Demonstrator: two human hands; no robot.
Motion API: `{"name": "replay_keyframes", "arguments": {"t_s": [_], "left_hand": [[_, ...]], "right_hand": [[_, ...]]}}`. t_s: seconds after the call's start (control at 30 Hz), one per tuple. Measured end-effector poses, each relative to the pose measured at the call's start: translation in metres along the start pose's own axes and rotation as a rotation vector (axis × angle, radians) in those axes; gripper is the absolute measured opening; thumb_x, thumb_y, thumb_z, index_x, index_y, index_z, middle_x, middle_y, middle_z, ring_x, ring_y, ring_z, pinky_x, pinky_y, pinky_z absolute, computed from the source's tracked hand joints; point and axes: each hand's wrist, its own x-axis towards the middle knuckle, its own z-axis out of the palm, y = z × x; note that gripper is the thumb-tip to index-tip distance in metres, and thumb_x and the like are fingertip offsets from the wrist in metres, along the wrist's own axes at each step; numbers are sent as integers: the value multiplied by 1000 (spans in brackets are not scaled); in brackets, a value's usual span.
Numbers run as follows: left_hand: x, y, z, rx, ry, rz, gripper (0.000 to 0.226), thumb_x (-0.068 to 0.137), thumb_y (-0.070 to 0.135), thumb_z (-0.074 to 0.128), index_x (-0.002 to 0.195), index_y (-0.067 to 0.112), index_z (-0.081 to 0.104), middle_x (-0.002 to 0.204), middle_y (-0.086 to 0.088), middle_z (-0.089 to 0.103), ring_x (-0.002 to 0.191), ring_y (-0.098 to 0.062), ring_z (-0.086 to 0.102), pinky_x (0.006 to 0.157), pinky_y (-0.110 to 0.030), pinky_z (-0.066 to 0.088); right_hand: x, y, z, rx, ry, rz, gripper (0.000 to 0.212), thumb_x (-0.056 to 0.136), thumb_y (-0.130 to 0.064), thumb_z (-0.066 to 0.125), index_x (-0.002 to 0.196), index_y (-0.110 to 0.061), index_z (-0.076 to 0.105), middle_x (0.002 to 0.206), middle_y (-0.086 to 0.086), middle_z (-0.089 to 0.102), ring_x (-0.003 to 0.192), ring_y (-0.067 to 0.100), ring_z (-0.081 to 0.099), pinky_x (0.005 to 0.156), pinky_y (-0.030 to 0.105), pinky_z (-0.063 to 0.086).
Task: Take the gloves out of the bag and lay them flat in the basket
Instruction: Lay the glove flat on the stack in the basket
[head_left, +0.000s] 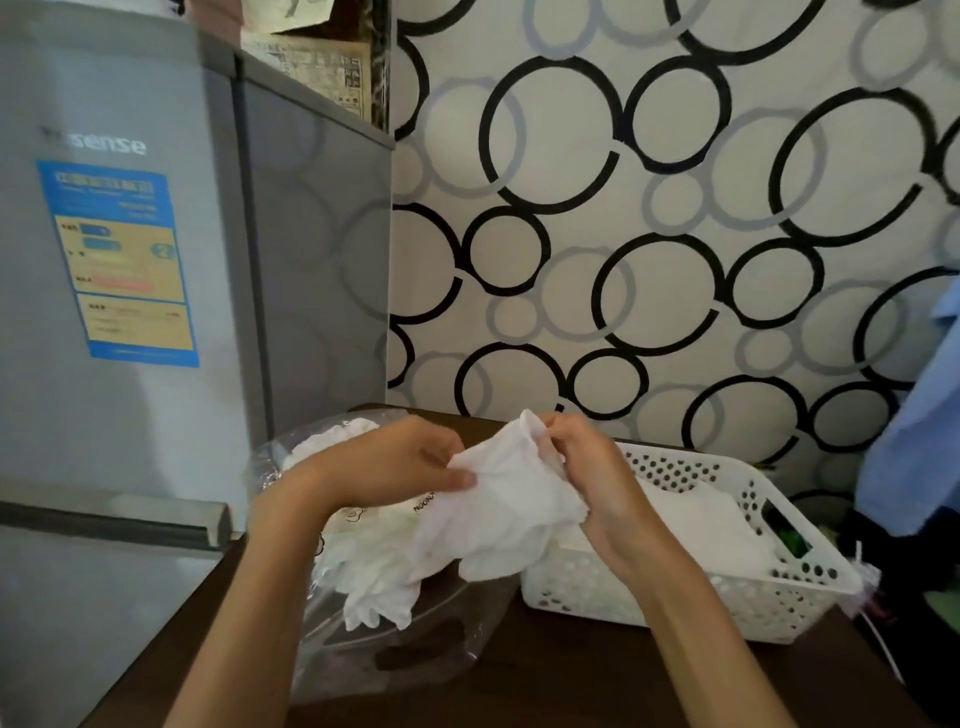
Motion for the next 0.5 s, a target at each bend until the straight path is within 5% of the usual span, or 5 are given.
{"name": "replay_keyframes", "arguments": {"t_s": [0.07,0.13,0.27,0.37,0.5], "left_hand": [[5,6,3,-145,54,49,25,94,30,58,94,6,66,94,-11,68,88,-28,64,87,-43,51],[9,14,12,-305,101,60,23,96,27,53,98,6,65,93,-12,69,84,-27,66,80,-41,48],[21,28,38,-426,81,-16,27,98,37,47,103,17,64,101,-10,68,91,-28,66,79,-34,48],[25,37,45,-409,29,-47,31,90,49,52,109,26,61,102,8,68,86,-6,65,66,-16,50],[26,33,44,-433,-8,-62,41,80,46,67,118,33,58,112,11,67,96,-7,66,75,-23,54]], "right_hand": [[-1,-2,-14,71,-111,-19,15,88,-33,56,89,-19,62,87,0,65,83,14,63,74,31,48],[-4,-4,-28,-129,-166,-46,36,78,-37,74,109,-23,63,102,-3,70,96,12,67,83,32,54],[-1,-5,-43,-292,173,-124,17,85,-31,67,92,-15,70,89,9,69,80,13,63,70,25,48],[4,-1,-59,-225,321,-115,40,91,-36,58,94,4,63,83,22,58,74,32,54,68,30,39],[3,-2,-75,-162,445,-117,40,93,-39,54,87,1,59,77,9,47,72,20,45,66,30,34]]}}
